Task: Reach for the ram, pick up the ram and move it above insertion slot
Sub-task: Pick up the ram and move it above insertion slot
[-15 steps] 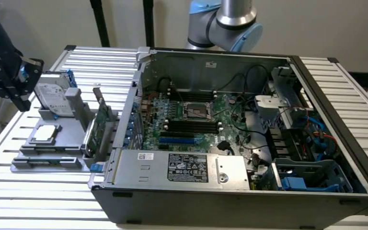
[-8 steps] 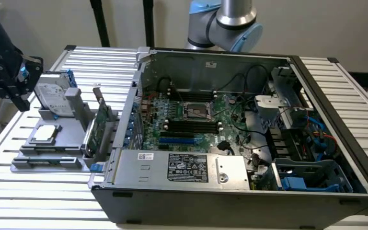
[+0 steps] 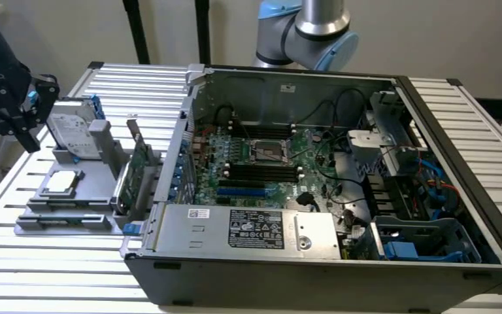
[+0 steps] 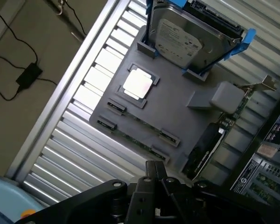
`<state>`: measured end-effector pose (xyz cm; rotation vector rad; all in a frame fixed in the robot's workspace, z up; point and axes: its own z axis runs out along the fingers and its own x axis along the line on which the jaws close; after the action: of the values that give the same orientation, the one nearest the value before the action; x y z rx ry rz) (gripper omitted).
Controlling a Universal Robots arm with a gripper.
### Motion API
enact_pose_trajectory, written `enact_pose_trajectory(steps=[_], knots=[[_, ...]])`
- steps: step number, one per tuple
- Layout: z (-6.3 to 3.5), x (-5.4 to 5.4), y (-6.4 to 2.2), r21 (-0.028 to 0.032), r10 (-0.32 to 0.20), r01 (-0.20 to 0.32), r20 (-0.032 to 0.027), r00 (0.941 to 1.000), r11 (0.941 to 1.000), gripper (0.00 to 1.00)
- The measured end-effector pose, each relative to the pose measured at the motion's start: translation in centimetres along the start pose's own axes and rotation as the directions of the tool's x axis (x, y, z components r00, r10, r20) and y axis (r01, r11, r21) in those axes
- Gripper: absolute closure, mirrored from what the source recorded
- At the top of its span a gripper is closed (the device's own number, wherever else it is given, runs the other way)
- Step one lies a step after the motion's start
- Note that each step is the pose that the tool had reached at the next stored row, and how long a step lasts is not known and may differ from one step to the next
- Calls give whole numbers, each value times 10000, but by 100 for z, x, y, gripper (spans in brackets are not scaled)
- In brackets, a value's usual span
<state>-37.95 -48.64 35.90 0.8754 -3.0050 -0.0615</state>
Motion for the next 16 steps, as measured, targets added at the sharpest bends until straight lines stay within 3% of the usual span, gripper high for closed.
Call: enact_pose_trajectory(steps=[4,8,12,16], knots=[[0,0,0,-1,-723,723,-29,9974,9974,89],[0,0,0,-5,-1448,1448,-59,9894,9895,89],[0,0,0,-11,-2162,2162,-88,9763,9764,89],[0,0,-1,-18,-2868,2868,-117,9579,9580,89]])
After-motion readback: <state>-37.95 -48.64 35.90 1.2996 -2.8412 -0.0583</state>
